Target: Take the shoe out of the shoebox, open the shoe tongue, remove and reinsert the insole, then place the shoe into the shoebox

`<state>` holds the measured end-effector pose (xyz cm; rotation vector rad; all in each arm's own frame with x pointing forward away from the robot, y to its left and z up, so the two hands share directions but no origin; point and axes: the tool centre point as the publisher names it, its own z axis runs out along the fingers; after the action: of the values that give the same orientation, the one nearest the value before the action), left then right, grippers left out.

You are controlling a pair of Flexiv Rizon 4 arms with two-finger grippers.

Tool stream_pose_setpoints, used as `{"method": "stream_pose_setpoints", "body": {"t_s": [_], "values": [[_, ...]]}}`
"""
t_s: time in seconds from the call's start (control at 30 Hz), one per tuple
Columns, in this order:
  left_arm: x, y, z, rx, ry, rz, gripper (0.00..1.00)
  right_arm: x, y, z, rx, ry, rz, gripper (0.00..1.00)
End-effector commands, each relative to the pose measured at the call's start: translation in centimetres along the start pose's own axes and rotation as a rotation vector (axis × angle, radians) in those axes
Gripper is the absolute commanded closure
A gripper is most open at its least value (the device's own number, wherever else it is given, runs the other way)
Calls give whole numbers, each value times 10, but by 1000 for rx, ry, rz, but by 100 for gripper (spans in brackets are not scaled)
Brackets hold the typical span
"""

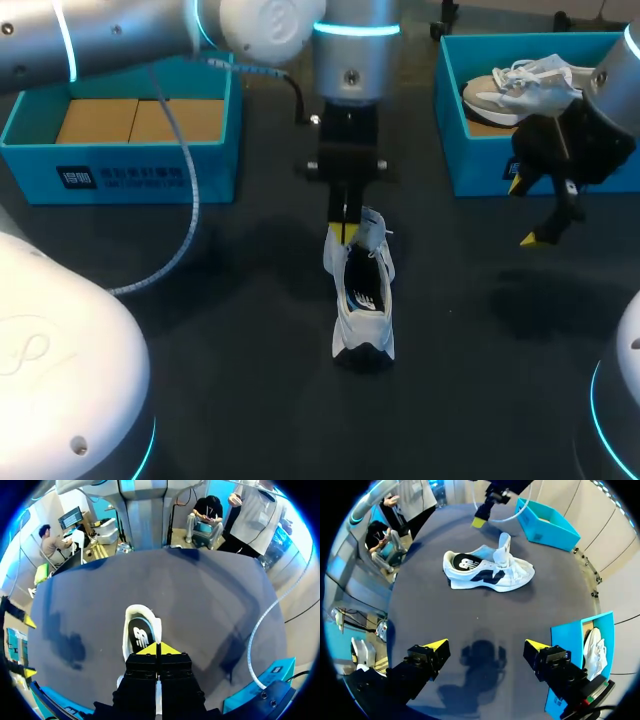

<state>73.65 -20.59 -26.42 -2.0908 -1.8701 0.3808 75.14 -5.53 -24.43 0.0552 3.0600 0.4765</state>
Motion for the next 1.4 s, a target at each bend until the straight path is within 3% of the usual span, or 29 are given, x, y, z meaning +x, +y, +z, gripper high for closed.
{"method": "stream_pose_setpoints", "body": {"t_s": [0.03,0.23,0.4,0.47,0.7,1.27,1.4], "values": [[0,-7,14,-48,-13,0,100,1,0,0,2,-2,0,0],[-12,0,34,-109,25,25,100,1,0,0,2,-2,0,0],[-20,4,53,-112,29,48,100,1,0,0,2,-2,0,0],[-22,5,58,-157,27,64,100,1,0,0,2,-2,0,0],[-31,19,71,-153,33,72,100,1,0,0,2,-2,0,0],[-29,30,106,-200,60,60,100,1,0,0,2,-2,0,0],[-28,29,103,-210,48,46,100,1,0,0,2,-2,0,0]]}}
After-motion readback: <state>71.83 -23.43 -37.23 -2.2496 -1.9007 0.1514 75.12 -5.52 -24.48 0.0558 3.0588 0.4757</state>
